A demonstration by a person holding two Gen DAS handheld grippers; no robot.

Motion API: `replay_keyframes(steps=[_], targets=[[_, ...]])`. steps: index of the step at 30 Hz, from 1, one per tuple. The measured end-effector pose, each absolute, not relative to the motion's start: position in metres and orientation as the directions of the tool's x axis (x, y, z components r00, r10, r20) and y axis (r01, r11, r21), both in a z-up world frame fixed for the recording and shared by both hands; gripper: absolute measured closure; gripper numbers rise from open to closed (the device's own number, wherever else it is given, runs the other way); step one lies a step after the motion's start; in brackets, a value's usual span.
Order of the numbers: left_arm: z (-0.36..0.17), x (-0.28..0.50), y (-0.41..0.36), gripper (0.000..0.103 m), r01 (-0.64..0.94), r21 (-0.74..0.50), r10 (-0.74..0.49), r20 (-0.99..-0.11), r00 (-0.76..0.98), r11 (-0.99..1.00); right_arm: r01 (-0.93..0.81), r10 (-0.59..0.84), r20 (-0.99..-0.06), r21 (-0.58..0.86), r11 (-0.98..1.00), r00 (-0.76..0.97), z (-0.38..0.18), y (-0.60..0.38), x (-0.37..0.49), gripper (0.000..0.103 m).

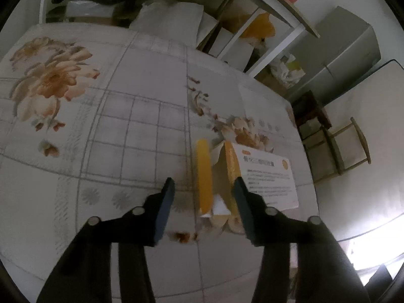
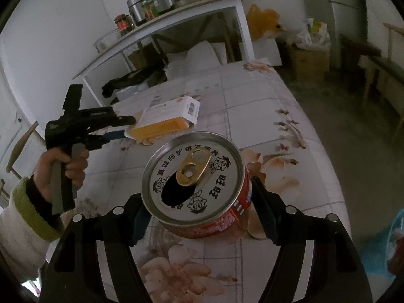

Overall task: Collect trash
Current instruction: 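Grasp the white-orange capsule box with the left tool while the right tool holds the can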

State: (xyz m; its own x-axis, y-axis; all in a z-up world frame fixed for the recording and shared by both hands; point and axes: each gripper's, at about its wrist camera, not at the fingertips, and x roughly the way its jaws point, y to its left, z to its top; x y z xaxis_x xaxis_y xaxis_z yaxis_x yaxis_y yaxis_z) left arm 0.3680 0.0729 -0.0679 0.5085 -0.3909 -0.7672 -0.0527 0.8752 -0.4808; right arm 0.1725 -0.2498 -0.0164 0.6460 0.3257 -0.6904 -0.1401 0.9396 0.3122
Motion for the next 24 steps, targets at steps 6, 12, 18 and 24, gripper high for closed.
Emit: replay_keyframes(steps=[6,12,18,24], targets=[[-0.061,0.372,0.066,0.092,-0.044,-0.449,-0.37,-0.784,0.498,0.892,-0.138,0.325,-0.684,0.315,0.939,0.653,-0.019,-0.25,0.169,0.035],[-0.07,0.366,0.074,0.093,-0.088,-0.441,-0.348,-0.802,0.485,0.893,-0.137,0.319,-0.681,0.309,0.941,0.659,-0.02,-0.248,0.166,0.035],[-0.067,0.321,0.089,0.103,-0.106,-0.412,-0.32,-0.824,0.467,0.905,-0.141,0.322,-0.682,0.308,0.941,0.657,-0.019,-0.251,0.166,0.035],[-0.063,0.25,0.11,0.103,-0.123,-0.424,-0.331,-0.831,0.448,0.897,-0.143,0.325,-0.678,0.311,0.94,0.66,-0.019,-0.25,0.165,0.035]])
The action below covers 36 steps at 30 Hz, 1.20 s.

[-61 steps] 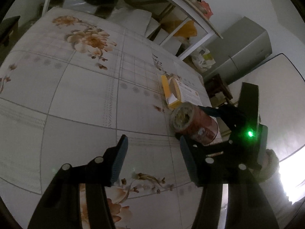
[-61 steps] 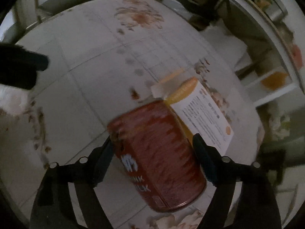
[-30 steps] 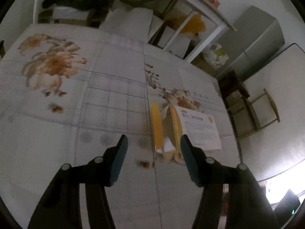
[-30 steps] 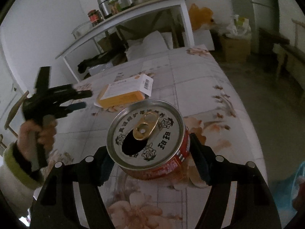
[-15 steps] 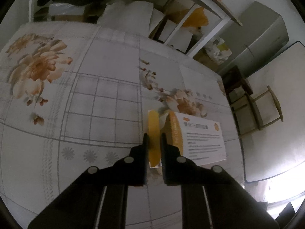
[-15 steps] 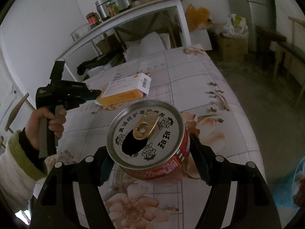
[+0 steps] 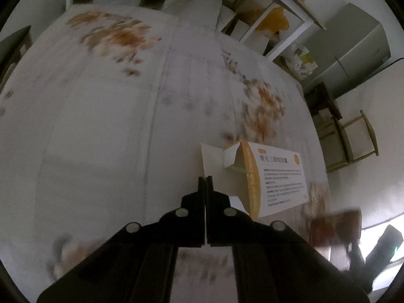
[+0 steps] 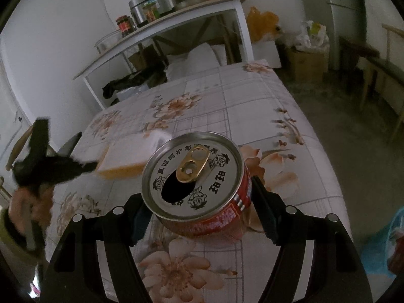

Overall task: Collect trash
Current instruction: 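Grasp the white-orange capsule box with the left tool while the right tool holds the can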

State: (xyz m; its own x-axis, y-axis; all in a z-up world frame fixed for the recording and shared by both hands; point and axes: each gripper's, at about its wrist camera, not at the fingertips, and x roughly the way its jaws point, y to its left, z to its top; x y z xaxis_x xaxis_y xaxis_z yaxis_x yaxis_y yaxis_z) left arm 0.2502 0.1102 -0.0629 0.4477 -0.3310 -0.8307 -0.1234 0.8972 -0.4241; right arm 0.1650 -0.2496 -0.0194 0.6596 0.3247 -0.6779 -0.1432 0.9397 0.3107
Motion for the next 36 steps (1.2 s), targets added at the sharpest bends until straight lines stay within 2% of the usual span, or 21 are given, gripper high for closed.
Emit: replay_keyframes(steps=[4,9,11,13,17,21,25,31,34,36], targets=[[-0.068,0.204,0.11,0.102,-0.147,-0.425,-0.343,-0.855,0.388,0.893,-0.146,0.323,-0.677,0.306,0.941,0.662,-0.021,-0.248,0.163,0.035],[-0.064,0.16,0.104,0.099,-0.104,-0.434,-0.374,-0.857,0.354,0.895,-0.149,0.318,-0.68,0.295,0.944,0.661,-0.02,-0.247,0.162,0.035],[-0.062,0.153,0.103,0.091,-0.081,-0.438,-0.387,-0.855,0.346,0.895,-0.154,0.314,-0.682,0.287,0.946,0.66,-0.02,-0.246,0.162,0.035],[-0.053,0.145,0.103,0.074,-0.035,-0.391,-0.348,-0.855,0.385,0.92,-0.154,0.31,-0.685,0.281,0.947,0.66,-0.02,-0.245,0.161,0.035],[-0.027,0.142,0.1,0.053,0.059,-0.301,-0.29,-0.821,0.492,0.952,-0.152,0.313,-0.689,0.286,0.946,0.654,-0.019,-0.245,0.161,0.035],[-0.003,0.151,0.073,0.026,0.278,-0.21,-0.336,-0.755,0.563,0.937,-0.153,0.323,-0.696,0.296,0.943,0.641,-0.019,-0.246,0.163,0.033],[-0.009,0.157,0.027,0.013,0.493,-0.072,-0.359,-0.777,0.517,0.867,-0.143,0.336,-0.706,0.32,0.937,0.624,-0.02,-0.25,0.166,0.032],[-0.043,0.164,-0.017,0.013,0.644,0.053,-0.306,-0.848,0.432,0.763,-0.143,0.334,-0.715,0.315,0.938,0.615,-0.02,-0.25,0.164,0.032],[-0.056,0.165,-0.025,0.013,0.644,0.175,-0.202,-0.86,0.468,0.745,-0.146,0.336,-0.717,0.315,0.938,0.611,-0.019,-0.251,0.163,0.032],[-0.059,0.169,-0.027,0.012,0.623,0.189,-0.17,-0.866,0.47,0.759,-0.147,0.337,-0.717,0.315,0.938,0.611,-0.019,-0.25,0.163,0.032]])
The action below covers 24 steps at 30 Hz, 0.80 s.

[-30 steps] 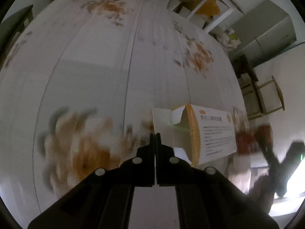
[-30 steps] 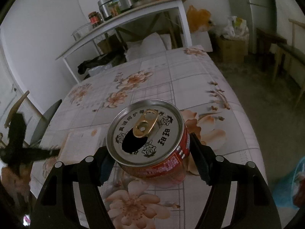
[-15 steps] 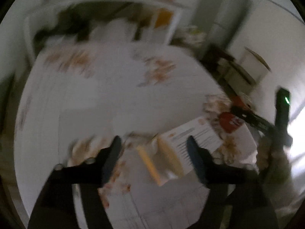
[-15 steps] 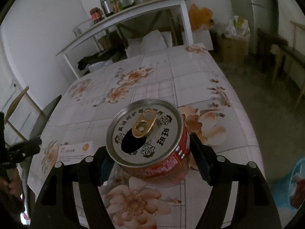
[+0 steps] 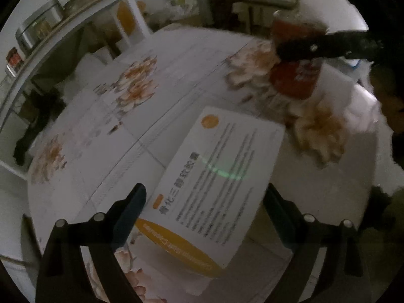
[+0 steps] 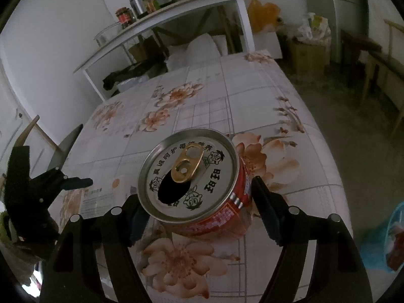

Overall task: Collect trash
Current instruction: 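Grasp the white-orange capsule box with the left tool while the right tool holds the can, then lift the capsule box with the left tool while the right tool holds the can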

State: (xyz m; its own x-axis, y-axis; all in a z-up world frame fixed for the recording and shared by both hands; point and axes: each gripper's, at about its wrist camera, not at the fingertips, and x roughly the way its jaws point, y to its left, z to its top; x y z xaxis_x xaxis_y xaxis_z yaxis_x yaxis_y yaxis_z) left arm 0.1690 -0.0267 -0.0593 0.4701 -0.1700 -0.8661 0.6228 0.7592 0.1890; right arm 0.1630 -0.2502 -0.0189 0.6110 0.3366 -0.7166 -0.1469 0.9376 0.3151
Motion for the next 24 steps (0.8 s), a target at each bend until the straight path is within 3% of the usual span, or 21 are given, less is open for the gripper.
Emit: replay_keyframes(steps=[5,10,11,15,24], targets=[[-0.057,0.193,-0.002,0.012,0.397,0.054,-0.131,-0.897,0.423,0.916,-0.146,0.338,-0.715,0.317,0.937,0.612,-0.019,-0.251,0.163,0.031],[-0.056,0.212,0.045,0.011,0.039,-0.288,-0.284,-0.896,0.342,0.957,-0.143,0.342,-0.718,0.324,0.935,0.607,-0.019,-0.252,0.163,0.03],[-0.055,0.213,0.051,0.011,0.003,-0.311,-0.293,-0.892,0.344,0.95,-0.144,0.342,-0.718,0.324,0.935,0.606,-0.018,-0.252,0.163,0.03],[-0.057,0.213,0.058,0.011,-0.033,-0.356,-0.329,-0.891,0.313,0.934,-0.141,0.346,-0.716,0.332,0.933,0.606,-0.019,-0.252,0.162,0.03],[-0.045,0.216,0.035,0.009,0.148,-0.19,-0.231,-0.906,0.354,0.971,-0.141,0.354,-0.714,0.342,0.929,0.604,-0.02,-0.253,0.163,0.03]])
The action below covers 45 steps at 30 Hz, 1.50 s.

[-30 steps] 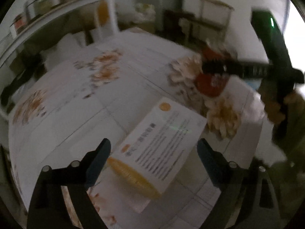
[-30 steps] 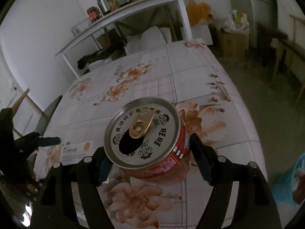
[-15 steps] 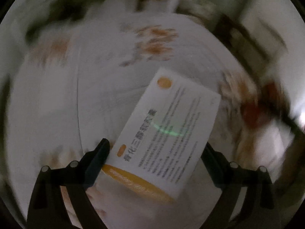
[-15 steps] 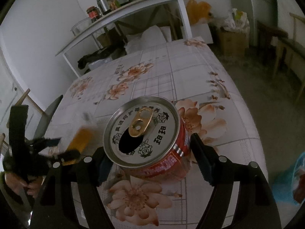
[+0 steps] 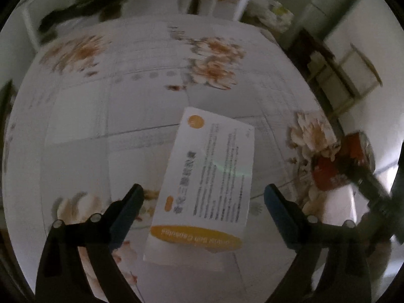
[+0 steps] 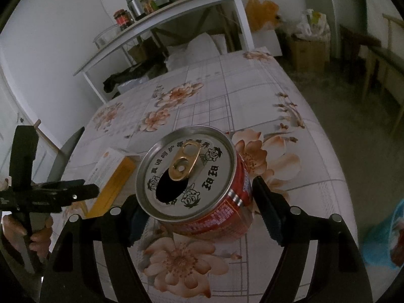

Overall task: Collect trash
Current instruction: 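Lift the capsule box with the left tool while the right tool holds the can, then hold the capsule box and red can up above the table with both tools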

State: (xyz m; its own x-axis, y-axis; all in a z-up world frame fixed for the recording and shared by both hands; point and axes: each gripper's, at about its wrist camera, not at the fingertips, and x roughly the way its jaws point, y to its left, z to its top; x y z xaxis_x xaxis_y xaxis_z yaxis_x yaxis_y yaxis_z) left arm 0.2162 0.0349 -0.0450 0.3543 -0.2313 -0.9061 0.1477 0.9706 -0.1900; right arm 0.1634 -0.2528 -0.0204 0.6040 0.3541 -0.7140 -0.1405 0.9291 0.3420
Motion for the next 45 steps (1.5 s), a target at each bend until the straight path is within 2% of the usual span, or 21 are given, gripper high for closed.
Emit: replay_keyframes(steps=[8,9,11,12,13,14,25,45], targets=[[-0.059,0.236,0.018,0.01,0.243,-0.053,-0.146,-0.913,0.382,0.968,-0.14,0.361,-0.712,0.35,0.926,0.603,-0.022,-0.254,0.163,0.03],[-0.06,0.235,0.017,0.012,0.245,-0.045,-0.139,-0.913,0.384,0.968,-0.141,0.36,-0.712,0.349,0.927,0.603,-0.022,-0.254,0.163,0.03],[-0.062,0.235,0.016,0.023,0.248,-0.039,-0.135,-0.914,0.383,0.968,-0.143,0.361,-0.711,0.349,0.926,0.603,-0.021,-0.255,0.164,0.03],[-0.063,0.234,0.016,0.025,0.249,-0.036,-0.132,-0.915,0.382,0.968,-0.141,0.36,-0.711,0.349,0.926,0.603,-0.022,-0.254,0.164,0.03],[-0.062,0.232,0.014,0.031,0.251,-0.024,-0.124,-0.912,0.39,0.968,-0.142,0.361,-0.711,0.35,0.926,0.604,-0.022,-0.255,0.164,0.03],[-0.061,0.228,0.013,0.032,0.252,-0.013,-0.115,-0.911,0.395,0.968,-0.143,0.363,-0.711,0.351,0.925,0.603,-0.022,-0.255,0.163,0.03],[-0.06,0.203,0.004,0.032,0.24,-0.025,-0.121,-0.912,0.391,0.97,-0.151,0.387,-0.715,0.372,0.916,0.583,-0.021,-0.256,0.159,0.03],[-0.061,0.201,-0.003,0.032,0.235,0.009,-0.094,-0.901,0.423,0.972,-0.103,0.331,-0.719,0.343,0.934,0.611,-0.026,-0.25,0.161,0.03]])
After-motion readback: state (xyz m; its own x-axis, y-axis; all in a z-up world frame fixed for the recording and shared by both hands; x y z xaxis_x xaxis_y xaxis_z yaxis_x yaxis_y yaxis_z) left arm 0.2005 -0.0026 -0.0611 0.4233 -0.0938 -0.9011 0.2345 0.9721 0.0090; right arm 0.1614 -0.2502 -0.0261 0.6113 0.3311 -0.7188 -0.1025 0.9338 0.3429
